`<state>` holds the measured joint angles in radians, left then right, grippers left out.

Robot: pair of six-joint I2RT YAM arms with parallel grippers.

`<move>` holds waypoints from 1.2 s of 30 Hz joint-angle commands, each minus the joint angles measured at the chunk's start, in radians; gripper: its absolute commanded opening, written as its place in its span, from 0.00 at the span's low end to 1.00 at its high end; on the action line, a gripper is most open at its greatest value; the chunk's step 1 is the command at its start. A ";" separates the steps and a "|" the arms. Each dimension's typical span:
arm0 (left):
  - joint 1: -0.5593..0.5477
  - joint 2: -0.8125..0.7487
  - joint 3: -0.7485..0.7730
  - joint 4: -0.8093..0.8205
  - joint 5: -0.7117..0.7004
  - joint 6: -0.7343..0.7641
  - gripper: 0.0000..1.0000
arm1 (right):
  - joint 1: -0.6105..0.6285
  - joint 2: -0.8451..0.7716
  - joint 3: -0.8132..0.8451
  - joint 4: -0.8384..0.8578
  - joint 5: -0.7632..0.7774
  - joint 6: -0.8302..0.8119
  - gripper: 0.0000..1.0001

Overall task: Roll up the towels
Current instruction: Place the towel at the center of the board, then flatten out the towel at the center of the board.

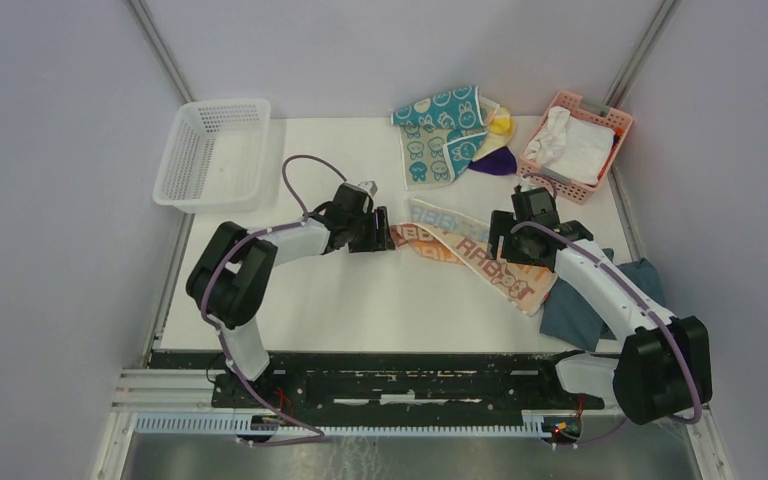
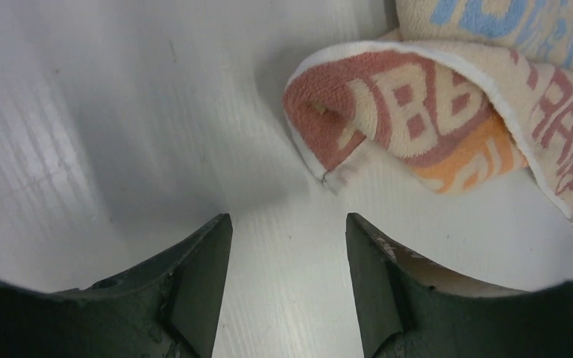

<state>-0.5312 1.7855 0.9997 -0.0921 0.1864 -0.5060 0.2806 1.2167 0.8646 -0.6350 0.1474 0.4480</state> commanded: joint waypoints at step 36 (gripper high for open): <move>-0.031 -0.416 0.112 -0.426 -0.757 0.367 0.03 | 0.113 0.292 0.098 0.184 -0.294 -0.013 0.81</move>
<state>-0.5549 1.4956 1.0943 -0.3973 -0.4099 -0.2928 0.3904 1.4860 0.9165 -0.4850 -0.1356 0.4442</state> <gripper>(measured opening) 0.043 0.813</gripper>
